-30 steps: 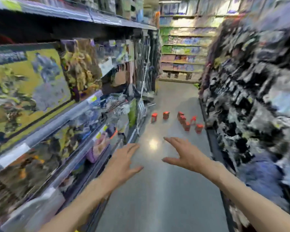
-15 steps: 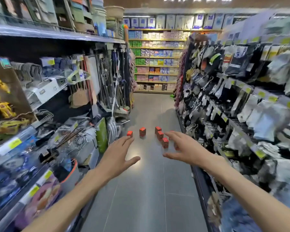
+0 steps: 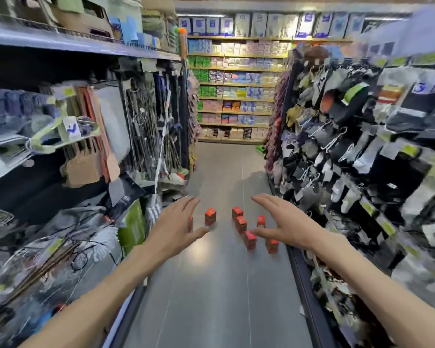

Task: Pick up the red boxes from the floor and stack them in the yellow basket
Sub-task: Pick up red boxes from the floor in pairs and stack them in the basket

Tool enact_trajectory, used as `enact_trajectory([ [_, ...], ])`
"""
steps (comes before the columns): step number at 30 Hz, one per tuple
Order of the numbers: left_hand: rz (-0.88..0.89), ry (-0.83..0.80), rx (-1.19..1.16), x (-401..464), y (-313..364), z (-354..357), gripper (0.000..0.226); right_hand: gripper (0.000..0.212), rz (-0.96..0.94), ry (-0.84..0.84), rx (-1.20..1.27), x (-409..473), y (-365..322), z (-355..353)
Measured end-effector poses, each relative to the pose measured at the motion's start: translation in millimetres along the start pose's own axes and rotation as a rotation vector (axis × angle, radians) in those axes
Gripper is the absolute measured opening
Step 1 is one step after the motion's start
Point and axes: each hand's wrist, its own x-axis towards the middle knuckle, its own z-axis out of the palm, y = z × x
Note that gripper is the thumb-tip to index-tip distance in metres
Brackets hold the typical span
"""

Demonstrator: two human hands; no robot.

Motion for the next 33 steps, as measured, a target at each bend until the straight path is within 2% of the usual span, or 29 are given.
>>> enact_trajectory([
  [4, -0.009, -0.037, 0.010, 98.7, -34.9, 46.8, 0.090, 0.088, 0.003, 0.018, 0.026, 86.7, 79.5, 20.2],
  [8, -0.021, -0.026, 0.005, 202.7, -69.0, 92.2, 0.104, 0.091, -0.035, 0.012, -0.019, 176.6, 171.1, 36.2],
  [13, -0.097, -0.024, 0.037, 316.4, -122.7, 135.9, 0.091, 0.092, -0.102, -0.044, -0.069, 296.1, 266.7, 38.2],
  [21, -0.179, -0.012, 0.063, 453.0, -217.5, 185.6, 0.086, 0.089, -0.179, -0.090, -0.011, 491.8, 357.0, 82.5],
  [26, -0.221, 0.006, 0.044, 542.0, -307.0, 248.9, 0.082, 0.089, -0.192, -0.126, 0.016, 620.8, 417.4, 143.0],
  [29, -0.267, -0.023, 0.028, 589.4, -355.9, 285.4, 0.087, 0.089, -0.195, -0.168, 0.021, 691.4, 451.3, 171.8],
  [33, -0.316, -0.065, 0.009, 651.6, -409.7, 327.6, 0.083, 0.087, -0.200, -0.202, 0.051, 776.3, 495.0, 206.8],
])
